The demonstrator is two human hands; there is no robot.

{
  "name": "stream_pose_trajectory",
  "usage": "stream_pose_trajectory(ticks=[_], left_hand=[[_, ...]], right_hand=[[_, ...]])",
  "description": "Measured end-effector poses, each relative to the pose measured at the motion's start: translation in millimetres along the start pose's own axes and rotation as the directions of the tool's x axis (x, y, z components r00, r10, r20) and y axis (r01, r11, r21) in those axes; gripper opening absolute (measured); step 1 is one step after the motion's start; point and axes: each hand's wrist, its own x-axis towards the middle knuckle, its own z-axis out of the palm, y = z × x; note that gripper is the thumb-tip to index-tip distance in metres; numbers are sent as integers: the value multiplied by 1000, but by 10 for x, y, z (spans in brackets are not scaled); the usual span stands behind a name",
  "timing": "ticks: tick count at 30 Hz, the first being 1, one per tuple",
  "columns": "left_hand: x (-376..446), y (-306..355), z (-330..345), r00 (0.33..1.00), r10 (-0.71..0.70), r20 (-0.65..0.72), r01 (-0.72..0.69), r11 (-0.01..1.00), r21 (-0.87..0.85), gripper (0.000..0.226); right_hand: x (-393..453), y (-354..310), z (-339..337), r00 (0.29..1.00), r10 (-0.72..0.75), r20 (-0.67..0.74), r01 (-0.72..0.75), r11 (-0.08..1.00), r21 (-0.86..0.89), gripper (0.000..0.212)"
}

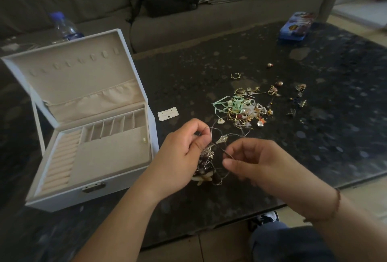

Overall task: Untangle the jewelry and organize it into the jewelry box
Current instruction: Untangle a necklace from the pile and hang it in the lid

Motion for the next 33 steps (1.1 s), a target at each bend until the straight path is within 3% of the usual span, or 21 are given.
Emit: stream_pose_trajectory(ticks=[3, 7, 11, 16, 27, 30, 33], left_hand=[[2, -2, -17, 1000, -12, -11, 12, 1000, 9, 12], [5, 4, -19, 1000, -9, -21, 9, 1000, -11, 11], [9, -17, -33, 999, 4, -37, -5, 1000, -11, 12], [-8, -51, -60, 1000, 7, -22, -6, 1000, 22, 14], [-15, -47, -75, 1000, 23, -22, -20, 994, 103, 18], [-24, -61, -92, 998, 16, 57, -23, 992, 123, 21], [-39, -52, -102, 989, 18, 150, -36, 992, 120, 24]], right_hand=[[14, 19, 14, 985, -113, -133, 102, 991, -85, 6], [-12, 6, 60, 959, -239, -153, 204, 956, -210, 3], [-21, 2, 92, 958, -232, -171, 204, 965, -162, 10], [-2, 37, 79, 917, -261, -301, 209, 958, -194, 10], [1, 25, 74, 940, -270, -210, 212, 942, -260, 12], [-28, -7, 63, 901, -370, -226, 290, 902, -321, 15], [-15, -10, 45, 883, -382, -274, 319, 915, -248, 16]])
